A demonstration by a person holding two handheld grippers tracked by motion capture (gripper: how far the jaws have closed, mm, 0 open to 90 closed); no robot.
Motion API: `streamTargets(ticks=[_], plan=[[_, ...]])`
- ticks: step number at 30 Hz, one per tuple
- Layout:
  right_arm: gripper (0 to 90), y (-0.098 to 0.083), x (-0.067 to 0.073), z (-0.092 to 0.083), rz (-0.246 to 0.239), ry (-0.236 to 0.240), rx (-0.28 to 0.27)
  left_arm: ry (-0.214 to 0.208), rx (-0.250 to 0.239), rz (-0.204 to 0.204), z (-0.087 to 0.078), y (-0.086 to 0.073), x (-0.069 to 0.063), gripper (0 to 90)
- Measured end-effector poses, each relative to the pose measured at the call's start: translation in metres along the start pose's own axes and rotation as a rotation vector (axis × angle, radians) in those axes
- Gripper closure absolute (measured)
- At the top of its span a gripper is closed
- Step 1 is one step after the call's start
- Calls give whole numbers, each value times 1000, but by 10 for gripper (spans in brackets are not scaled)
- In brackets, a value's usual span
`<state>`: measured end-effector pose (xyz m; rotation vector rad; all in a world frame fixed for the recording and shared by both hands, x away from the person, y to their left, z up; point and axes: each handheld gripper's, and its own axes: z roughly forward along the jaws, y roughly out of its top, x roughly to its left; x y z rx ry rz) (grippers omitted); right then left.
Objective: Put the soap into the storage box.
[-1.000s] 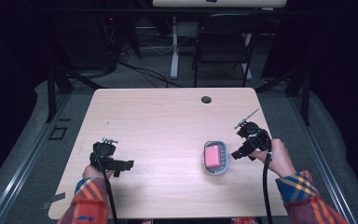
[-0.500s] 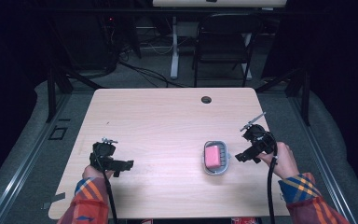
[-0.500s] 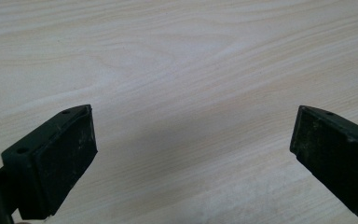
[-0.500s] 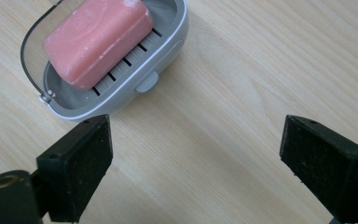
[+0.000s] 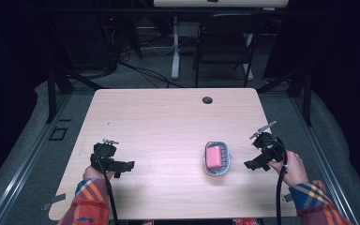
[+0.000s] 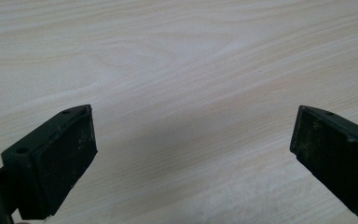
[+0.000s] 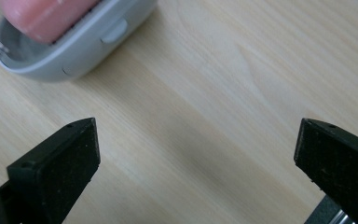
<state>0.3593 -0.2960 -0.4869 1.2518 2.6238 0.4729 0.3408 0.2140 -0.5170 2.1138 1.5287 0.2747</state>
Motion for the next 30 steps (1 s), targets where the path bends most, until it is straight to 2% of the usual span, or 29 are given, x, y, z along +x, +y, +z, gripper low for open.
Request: streamTargets(ticks=[5, 6, 7, 9, 10, 12, 16, 18, 20, 26, 28, 30], plan=[[0, -17, -5, 4, 8, -5, 23, -1, 2, 0, 1, 0, 0, 2], [0, -21, -6, 6, 24, 2, 11, -1, 3, 1, 1, 0, 0, 2], [0, -24, -8, 6, 12, -1, 34, -1, 2, 3, 1, 0, 0, 2], [0, -29, -10, 7, 8, -10, 44, -3, 3, 3, 1, 0, 0, 2], [0, -33, -12, 6, 18, -16, 36, -3, 4, 3, 1, 0, 0, 2], [0, -39, -14, 6, 39, 0, 23, -4, 6, 4, 1, 0, 0, 2], [0, -53, -15, 11, 44, 11, 47, -5, 9, 7, 1, 0, -1, 2], [0, -59, -14, 12, 54, 11, 34, -4, 6, 11, 1, 0, -1, 2], [0, -63, -12, 12, 59, -3, 9, -8, 9, 17, 2, 0, -1, 2], [0, -65, -13, 21, 53, 29, 82, -12, 12, 31, 2, 0, -2, 2], [0, -65, -14, 23, 49, 16, 86, -12, 14, 33, 3, 1, -2, 2], [0, -64, -14, 23, 42, 29, 88, -15, 19, 33, 5, 1, -3, 2]])
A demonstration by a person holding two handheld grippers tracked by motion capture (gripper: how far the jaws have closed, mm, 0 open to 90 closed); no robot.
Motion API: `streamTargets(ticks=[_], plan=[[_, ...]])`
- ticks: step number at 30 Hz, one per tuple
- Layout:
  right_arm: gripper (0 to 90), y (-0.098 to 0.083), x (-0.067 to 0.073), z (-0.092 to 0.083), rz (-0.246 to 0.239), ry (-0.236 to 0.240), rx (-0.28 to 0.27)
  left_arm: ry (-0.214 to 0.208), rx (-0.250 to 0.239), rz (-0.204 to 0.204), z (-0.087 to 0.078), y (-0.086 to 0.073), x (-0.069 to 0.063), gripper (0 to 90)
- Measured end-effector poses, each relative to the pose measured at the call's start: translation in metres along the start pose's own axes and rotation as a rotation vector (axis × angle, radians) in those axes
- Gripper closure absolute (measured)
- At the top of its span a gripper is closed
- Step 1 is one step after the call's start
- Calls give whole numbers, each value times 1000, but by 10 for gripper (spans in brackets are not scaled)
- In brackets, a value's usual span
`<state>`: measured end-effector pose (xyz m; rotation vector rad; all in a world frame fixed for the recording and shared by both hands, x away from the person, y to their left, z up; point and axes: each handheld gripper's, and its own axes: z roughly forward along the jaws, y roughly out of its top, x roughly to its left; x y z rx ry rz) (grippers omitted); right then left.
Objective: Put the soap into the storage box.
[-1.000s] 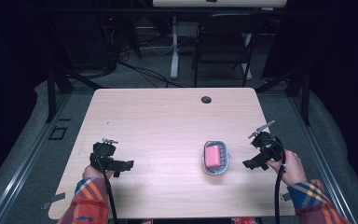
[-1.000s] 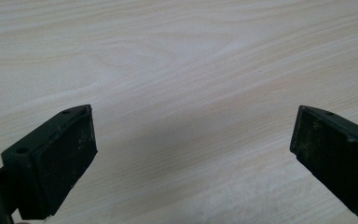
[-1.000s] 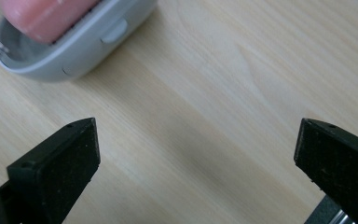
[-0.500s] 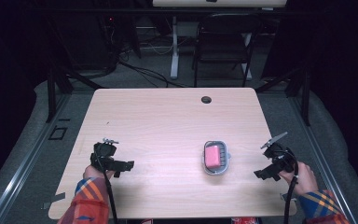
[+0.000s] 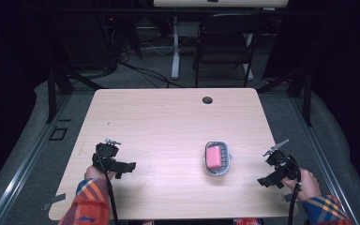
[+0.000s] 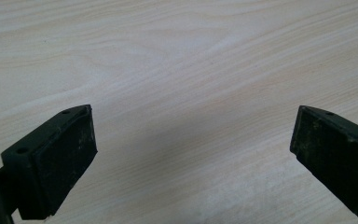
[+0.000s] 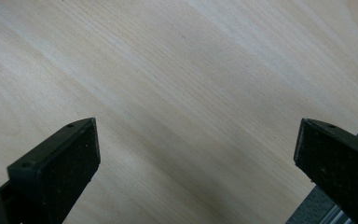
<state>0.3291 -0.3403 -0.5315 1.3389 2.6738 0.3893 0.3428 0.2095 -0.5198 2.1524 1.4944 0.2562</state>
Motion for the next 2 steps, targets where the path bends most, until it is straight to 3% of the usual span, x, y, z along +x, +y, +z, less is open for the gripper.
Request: streamTargets(ticks=[2], plan=[[0, 0, -1, -1, 8, -9, -10, 0, 5, 6, 1, 1, 0, 2]])
